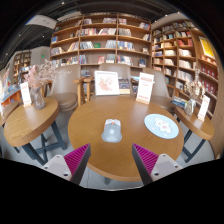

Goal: Arrange mouse

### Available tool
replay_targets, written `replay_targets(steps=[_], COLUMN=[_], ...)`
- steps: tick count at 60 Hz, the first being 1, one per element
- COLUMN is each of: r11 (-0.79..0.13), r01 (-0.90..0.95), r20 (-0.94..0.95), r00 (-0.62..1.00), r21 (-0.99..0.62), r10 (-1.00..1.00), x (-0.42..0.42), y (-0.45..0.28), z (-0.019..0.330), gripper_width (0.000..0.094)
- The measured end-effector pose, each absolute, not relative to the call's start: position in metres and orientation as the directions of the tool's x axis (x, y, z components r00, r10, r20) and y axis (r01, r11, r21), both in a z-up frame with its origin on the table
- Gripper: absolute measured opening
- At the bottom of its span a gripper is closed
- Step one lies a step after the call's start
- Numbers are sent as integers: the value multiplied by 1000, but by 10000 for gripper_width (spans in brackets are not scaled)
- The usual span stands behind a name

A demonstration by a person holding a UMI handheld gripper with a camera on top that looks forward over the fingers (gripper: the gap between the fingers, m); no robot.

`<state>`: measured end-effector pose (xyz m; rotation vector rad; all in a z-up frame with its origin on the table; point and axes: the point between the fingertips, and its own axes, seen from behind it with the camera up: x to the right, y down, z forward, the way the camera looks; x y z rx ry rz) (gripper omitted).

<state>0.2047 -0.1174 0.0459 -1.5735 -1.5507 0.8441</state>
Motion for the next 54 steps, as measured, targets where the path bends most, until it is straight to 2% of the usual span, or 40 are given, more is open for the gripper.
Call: replay_targets(steps=[35,54], r11=[-34,-44], r01=[575,611], r20=[8,-2], r00=[71,69], r21=[-818,-790], r10=[997,998], x=[93,66], y=[-109,-108], z=[4,-13], gripper_width=[852,853])
